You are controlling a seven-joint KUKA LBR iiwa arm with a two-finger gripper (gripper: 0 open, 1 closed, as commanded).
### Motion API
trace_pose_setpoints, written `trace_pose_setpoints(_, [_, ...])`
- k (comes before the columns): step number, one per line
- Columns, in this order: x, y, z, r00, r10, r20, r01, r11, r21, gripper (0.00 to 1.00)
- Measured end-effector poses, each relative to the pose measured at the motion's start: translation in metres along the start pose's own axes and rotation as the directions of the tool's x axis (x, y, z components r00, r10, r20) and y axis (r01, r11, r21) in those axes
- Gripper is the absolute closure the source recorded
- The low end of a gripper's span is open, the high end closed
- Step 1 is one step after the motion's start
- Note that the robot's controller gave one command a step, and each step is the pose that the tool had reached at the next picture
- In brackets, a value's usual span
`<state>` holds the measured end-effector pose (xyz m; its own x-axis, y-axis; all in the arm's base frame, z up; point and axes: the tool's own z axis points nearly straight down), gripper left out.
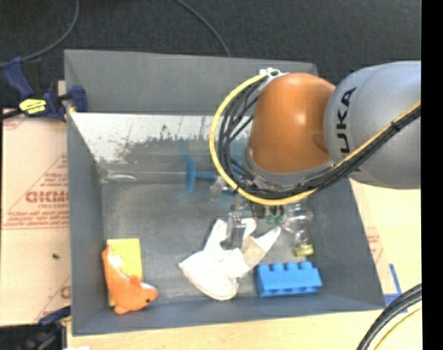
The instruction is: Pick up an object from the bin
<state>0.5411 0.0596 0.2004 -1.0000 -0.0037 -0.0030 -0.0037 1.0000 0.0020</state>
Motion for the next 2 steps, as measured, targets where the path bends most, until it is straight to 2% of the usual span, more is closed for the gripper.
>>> trace_pose_setpoints(1, [0.012,-0.006,0.106,0.996,0.086,-0.003,-0.086,0.996,-0.001,0.0])
trace_pose_setpoints(2, [0.0,0.0,0.125,0.96,0.28,0.003,-0.28,0.96,-0.003,1.0])
